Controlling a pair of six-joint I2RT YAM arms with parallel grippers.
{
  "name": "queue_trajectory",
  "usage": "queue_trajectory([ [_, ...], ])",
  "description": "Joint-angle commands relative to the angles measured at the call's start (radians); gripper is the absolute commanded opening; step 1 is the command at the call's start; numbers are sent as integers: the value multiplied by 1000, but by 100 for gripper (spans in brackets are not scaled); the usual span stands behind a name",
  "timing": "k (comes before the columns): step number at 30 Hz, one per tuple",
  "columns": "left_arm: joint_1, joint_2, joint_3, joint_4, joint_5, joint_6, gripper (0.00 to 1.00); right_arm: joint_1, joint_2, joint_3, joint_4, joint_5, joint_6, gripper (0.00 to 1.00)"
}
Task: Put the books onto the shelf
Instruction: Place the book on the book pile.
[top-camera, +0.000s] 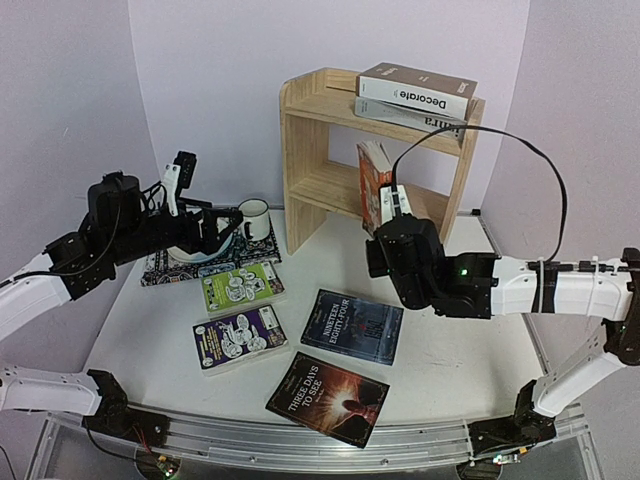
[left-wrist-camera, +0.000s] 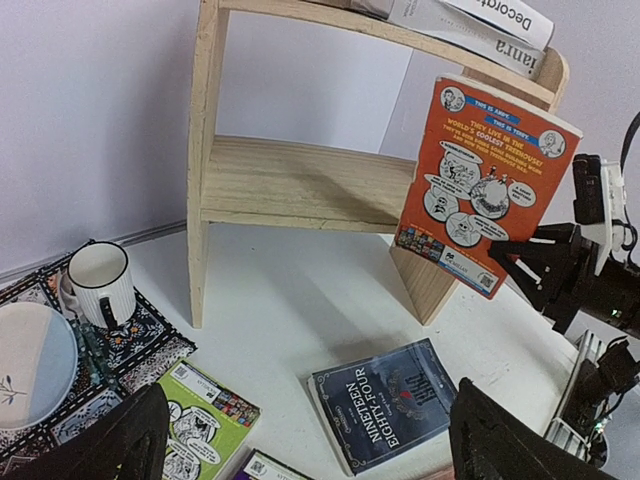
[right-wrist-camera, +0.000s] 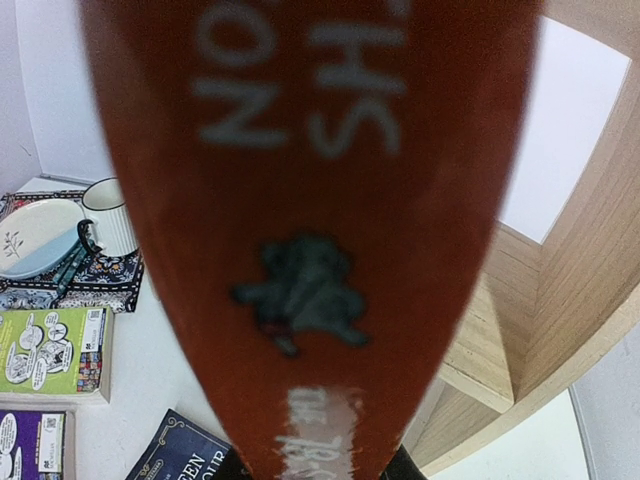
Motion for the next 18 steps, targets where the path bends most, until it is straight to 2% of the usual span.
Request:
queue_trajectory([
  [1, 2, 4, -14, 98, 45, -60, 97, 3, -6, 70, 133, -4, 0, 0],
  [7, 0, 59, -14, 154, 120, -111, 96, 3, -11, 54, 136, -104, 33, 0],
  [11, 1, 80, -15, 190, 138, -119, 95, 3, -22, 38, 133, -1, 56, 0],
  [18, 0, 86, -21, 201, 145, -118, 95, 3, -34, 51, 136, 66, -6, 0],
])
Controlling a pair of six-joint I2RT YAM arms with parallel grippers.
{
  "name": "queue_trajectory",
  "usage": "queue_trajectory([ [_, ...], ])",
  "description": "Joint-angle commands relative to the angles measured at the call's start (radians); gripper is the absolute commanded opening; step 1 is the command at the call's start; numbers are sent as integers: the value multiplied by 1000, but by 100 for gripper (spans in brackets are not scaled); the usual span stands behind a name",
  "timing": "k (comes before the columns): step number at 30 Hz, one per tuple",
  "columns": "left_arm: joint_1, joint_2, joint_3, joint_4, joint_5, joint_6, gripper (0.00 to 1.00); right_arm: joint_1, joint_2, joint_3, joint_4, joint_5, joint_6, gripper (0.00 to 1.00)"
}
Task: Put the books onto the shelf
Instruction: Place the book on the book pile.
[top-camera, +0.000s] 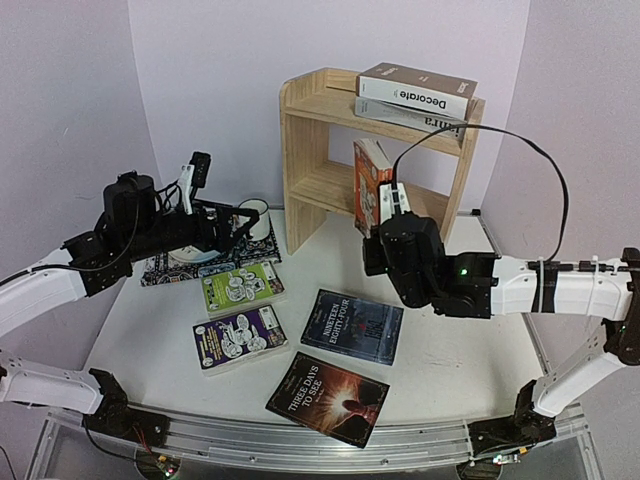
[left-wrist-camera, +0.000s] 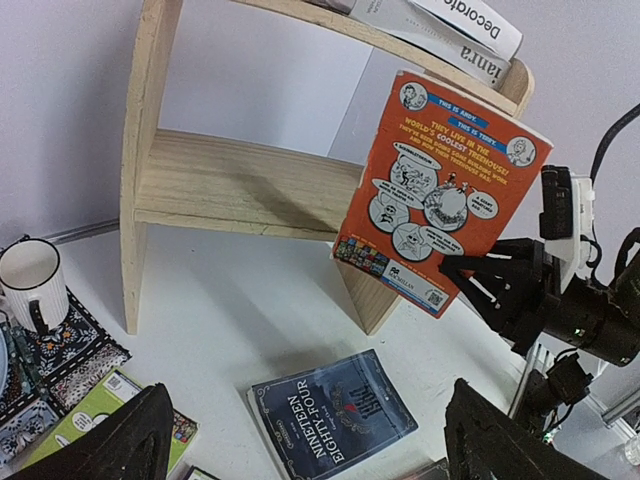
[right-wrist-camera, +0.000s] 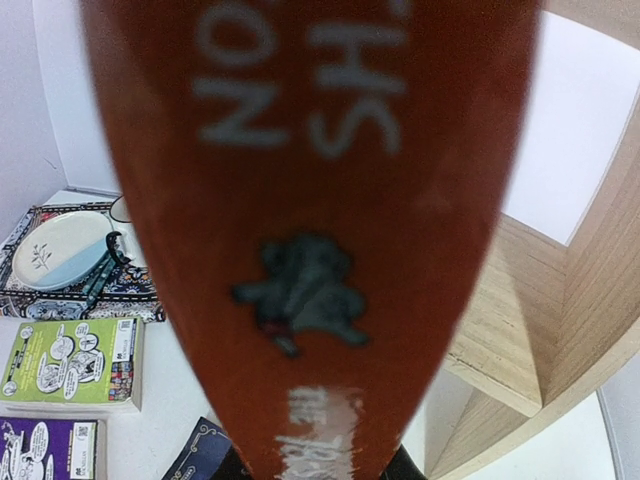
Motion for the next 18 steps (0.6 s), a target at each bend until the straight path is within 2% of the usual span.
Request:
queue_trajectory([
  [1, 0, -1, -7, 60, 19, -10, 95, 1, -37, 46, 101, 137, -34, 0],
  [6, 1, -10, -14, 59, 17, -11, 95, -6, -55, 28, 101, 225, -39, 0],
  [18, -1, -22, -23, 60, 18, -14, 95, -47, -93, -24, 88, 235, 5, 0],
])
